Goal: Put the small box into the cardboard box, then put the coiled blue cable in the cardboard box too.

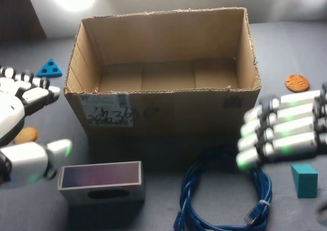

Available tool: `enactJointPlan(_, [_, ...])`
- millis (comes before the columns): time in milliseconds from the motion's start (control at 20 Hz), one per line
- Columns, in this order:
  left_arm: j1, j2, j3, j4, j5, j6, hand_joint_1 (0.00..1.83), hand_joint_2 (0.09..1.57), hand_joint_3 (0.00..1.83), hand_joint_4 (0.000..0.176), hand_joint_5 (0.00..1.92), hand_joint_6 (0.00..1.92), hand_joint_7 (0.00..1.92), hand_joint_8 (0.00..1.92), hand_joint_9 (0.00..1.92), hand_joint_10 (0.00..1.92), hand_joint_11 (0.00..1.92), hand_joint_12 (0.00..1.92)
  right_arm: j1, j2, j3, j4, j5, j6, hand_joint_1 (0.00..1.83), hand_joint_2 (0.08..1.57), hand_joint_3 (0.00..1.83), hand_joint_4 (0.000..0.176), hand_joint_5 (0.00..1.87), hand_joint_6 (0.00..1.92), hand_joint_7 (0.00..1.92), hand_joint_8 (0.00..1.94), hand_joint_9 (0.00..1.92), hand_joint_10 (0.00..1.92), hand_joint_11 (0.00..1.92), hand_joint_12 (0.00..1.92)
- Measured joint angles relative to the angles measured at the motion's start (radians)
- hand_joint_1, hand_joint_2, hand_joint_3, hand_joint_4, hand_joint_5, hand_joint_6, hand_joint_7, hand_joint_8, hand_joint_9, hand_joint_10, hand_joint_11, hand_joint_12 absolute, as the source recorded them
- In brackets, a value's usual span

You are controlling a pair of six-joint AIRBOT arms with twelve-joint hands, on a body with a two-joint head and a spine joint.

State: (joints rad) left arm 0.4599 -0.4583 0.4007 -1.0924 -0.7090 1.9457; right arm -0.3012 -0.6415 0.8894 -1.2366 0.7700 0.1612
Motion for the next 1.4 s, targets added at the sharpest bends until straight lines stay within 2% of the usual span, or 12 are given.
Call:
enactJointPlan(400, [0.0, 0.0, 0.0, -0.062, 0.0, 0.068, 0.0, 1.32, 0.0, 0.0, 0.16, 0.0, 0.13, 0.0, 0.09, 0.0, 0.0, 0.19, 0.006, -0.005, 0.0, 0.031, -0.008, -0.015, 0.25, 1.17, 0.0, 0.0, 0.28, 0.0, 0.28, 0.0, 0.22, 0.03, 0.0, 0.71])
enactJointPlan(450, [0.0, 0.0, -0.001, -0.079, -0.002, 0.076, 0.0, 1.32, 0.0, 0.0, 0.15, 0.0, 0.11, 0.0, 0.07, 0.0, 0.0, 0.14, 0.006, -0.008, 0.0, 0.027, -0.009, -0.017, 0.27, 1.16, 0.0, 0.0, 0.29, 0.01, 0.29, 0.0, 0.23, 0.02, 0.0, 0.73])
enactJointPlan(500, [0.0, 0.0, -0.005, -0.098, -0.005, 0.089, 0.0, 1.32, 0.0, 0.0, 0.16, 0.0, 0.13, 0.0, 0.09, 0.01, 0.0, 0.2, 0.006, -0.01, 0.0, 0.027, -0.009, -0.02, 0.28, 1.15, 0.0, 0.0, 0.32, 0.01, 0.32, 0.01, 0.28, 0.03, 0.0, 0.83])
enactJointPlan(650, [0.0, 0.0, -0.031, -0.179, -0.01, 0.138, 0.0, 1.32, 0.0, 0.0, 0.17, 0.0, 0.14, 0.0, 0.09, 0.01, 0.0, 0.21, 0.006, -0.011, 0.0, 0.028, -0.012, -0.027, 0.28, 1.15, 0.0, 0.0, 0.33, 0.01, 0.32, 0.01, 0.29, 0.03, 0.0, 0.87])
enactJointPlan(750, [0.006, 0.0, -0.041, -0.176, -0.016, 0.147, 0.0, 1.33, 0.0, 0.0, 0.16, 0.0, 0.14, 0.0, 0.1, 0.01, 0.0, 0.21, 0.011, -0.012, 0.0, 0.025, -0.014, -0.032, 0.28, 1.16, 0.0, 0.0, 0.31, 0.0, 0.31, 0.0, 0.3, 0.03, 0.0, 0.86])
enactJointPlan(800, [0.021, 0.0, -0.042, -0.162, -0.018, 0.145, 0.0, 1.33, 0.0, 0.0, 0.19, 0.01, 0.16, 0.01, 0.12, 0.01, 0.0, 0.31, 0.011, -0.012, 0.0, 0.026, -0.014, -0.034, 0.31, 1.16, 0.0, 0.0, 0.32, 0.01, 0.32, 0.0, 0.31, 0.03, 0.0, 0.9])
enactJointPlan(850, [0.054, 0.0, -0.042, -0.14, -0.019, 0.092, 0.0, 1.33, 0.0, 0.0, 0.17, 0.0, 0.14, 0.0, 0.11, 0.0, 0.0, 0.3, 0.011, -0.013, 0.0, 0.03, -0.014, -0.034, 0.36, 1.16, 0.0, 0.0, 0.36, 0.01, 0.36, 0.01, 0.35, 0.03, 0.0, 0.97])
enactJointPlan(900, [0.084, 0.0, -0.045, -0.133, -0.024, 0.061, 0.0, 1.33, 0.0, 0.0, 0.16, 0.0, 0.13, 0.0, 0.1, 0.0, 0.0, 0.3, 0.011, -0.013, 0.0, 0.027, -0.017, -0.037, 0.28, 1.19, 0.01, 0.0, 0.33, 0.0, 0.33, 0.0, 0.31, 0.01, 0.0, 0.88])
enactJointPlan(1000, [0.119, -0.005, -0.055, -0.11, -0.044, 0.018, 0.0, 1.33, 0.0, 0.0, 0.17, 0.01, 0.14, 0.01, 0.11, 0.01, 0.0, 0.3, 0.011, -0.015, 0.0, 0.022, -0.018, -0.04, 0.31, 1.18, 0.0, 0.0, 0.34, 0.01, 0.35, 0.0, 0.3, 0.01, 0.0, 0.85])
enactJointPlan(1200, [0.205, -0.072, -0.072, -0.066, -0.158, -0.099, 0.0, 1.33, 0.0, 0.0, 0.17, 0.0, 0.14, 0.0, 0.11, 0.01, 0.0, 0.27, 0.011, -0.015, 0.0, 0.018, -0.017, -0.04, 0.33, 1.17, 0.0, 0.0, 0.32, 0.0, 0.32, 0.0, 0.29, 0.0, 0.0, 0.82])
enactJointPlan(1250, [0.209, -0.088, -0.073, -0.067, -0.174, -0.109, 0.0, 1.34, 0.0, 0.0, 0.16, 0.0, 0.12, 0.0, 0.09, 0.0, 0.0, 0.22, 0.011, -0.015, 0.0, 0.018, -0.017, -0.04, 0.32, 1.16, 0.0, 0.0, 0.34, 0.01, 0.34, 0.01, 0.31, 0.01, 0.0, 0.86])
enactJointPlan(1400, [0.214, -0.152, -0.074, -0.056, -0.232, -0.11, 0.0, 1.35, 0.01, 0.0, 0.18, 0.01, 0.16, 0.01, 0.12, 0.01, 0.0, 0.25, 0.011, -0.015, 0.0, 0.019, -0.016, -0.04, 0.37, 1.14, 0.0, 0.0, 0.37, 0.02, 0.36, 0.01, 0.32, 0.01, 0.0, 0.87])
